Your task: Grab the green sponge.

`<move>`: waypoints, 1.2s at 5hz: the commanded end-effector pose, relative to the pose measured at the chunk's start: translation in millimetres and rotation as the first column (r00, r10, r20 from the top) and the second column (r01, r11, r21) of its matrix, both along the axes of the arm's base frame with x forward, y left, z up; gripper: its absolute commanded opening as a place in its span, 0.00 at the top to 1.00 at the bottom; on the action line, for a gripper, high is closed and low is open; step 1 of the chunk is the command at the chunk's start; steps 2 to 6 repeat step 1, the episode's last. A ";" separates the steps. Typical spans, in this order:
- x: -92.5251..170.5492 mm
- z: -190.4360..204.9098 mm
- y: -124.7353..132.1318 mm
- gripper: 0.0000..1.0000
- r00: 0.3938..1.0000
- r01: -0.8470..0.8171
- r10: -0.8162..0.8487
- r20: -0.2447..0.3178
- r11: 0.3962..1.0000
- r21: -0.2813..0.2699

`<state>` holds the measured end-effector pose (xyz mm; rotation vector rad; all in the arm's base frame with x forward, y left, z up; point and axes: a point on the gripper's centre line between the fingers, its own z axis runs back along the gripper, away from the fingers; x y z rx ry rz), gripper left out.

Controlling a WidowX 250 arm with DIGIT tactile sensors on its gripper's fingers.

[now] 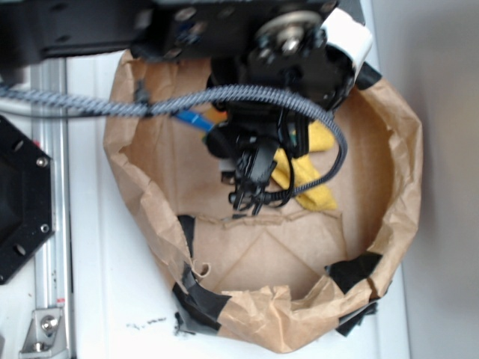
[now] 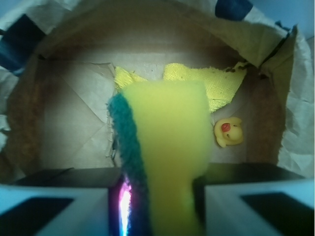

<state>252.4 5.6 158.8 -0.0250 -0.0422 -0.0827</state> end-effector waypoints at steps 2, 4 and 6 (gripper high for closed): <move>6.1 13.6 -10.9 1.00 0.998 -0.026 0.023 0.065 0.999 0.037; 6.1 13.6 -10.9 1.00 0.998 -0.026 0.023 0.065 0.999 0.037; 6.1 13.6 -10.9 1.00 0.998 -0.026 0.023 0.065 0.999 0.037</move>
